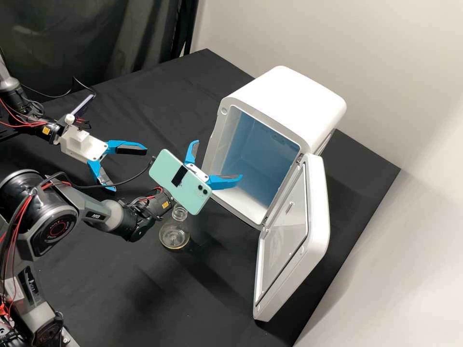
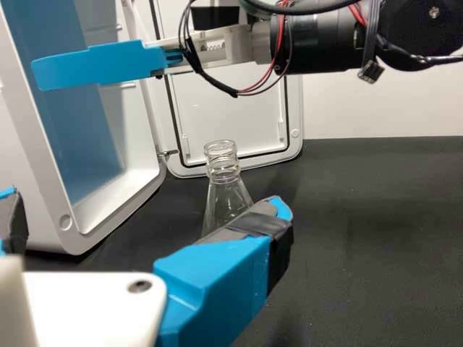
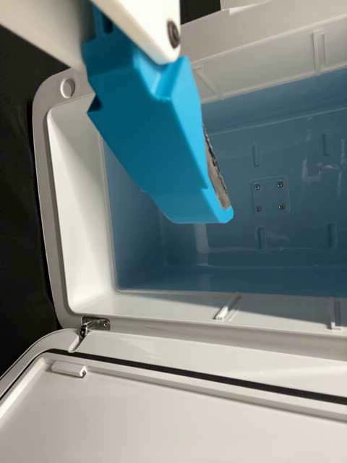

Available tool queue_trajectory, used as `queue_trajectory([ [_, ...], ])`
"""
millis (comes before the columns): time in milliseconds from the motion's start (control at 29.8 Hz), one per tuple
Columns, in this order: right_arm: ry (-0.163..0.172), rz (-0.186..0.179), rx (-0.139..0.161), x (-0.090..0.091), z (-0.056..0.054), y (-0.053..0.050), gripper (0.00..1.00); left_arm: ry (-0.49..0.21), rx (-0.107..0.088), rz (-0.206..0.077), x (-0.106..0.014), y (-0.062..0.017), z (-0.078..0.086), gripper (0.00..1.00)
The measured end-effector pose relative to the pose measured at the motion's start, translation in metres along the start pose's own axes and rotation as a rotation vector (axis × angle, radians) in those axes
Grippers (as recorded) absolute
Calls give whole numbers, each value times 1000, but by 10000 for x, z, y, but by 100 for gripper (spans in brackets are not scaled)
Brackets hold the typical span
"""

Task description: Place the flask in the incubator

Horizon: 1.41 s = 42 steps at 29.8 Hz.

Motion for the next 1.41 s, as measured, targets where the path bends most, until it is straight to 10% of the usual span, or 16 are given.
queue_trajectory([
  [1411, 0, 0, 0, 0, 0, 0, 100, -80, 8, 1, -281, 14, 124, 100],
])
